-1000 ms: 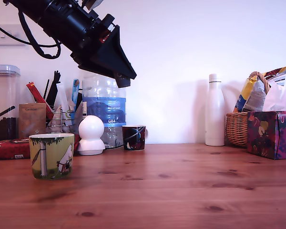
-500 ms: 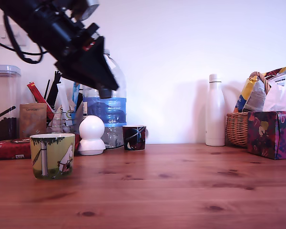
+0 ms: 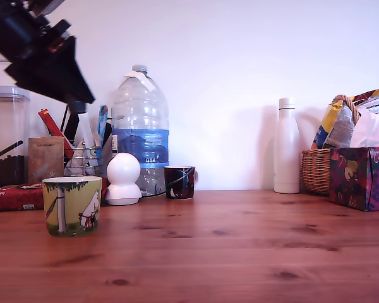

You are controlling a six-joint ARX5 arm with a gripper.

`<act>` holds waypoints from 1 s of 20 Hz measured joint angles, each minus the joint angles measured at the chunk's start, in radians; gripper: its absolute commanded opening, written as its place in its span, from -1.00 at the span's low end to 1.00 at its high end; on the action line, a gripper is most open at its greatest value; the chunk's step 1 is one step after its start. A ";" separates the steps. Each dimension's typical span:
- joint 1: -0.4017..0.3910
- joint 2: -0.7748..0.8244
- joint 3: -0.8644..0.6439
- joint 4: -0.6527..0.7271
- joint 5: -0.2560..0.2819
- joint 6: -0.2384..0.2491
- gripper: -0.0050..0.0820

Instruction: Pick up the coffee capsules from the table one by one and drop them inside the nearest coffee cup

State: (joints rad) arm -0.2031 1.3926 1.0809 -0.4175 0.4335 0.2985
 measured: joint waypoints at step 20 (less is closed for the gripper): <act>0.013 0.029 -0.136 0.198 -0.076 -0.136 -0.67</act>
State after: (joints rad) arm -0.1905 1.4220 0.9451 -0.2199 0.3576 0.1627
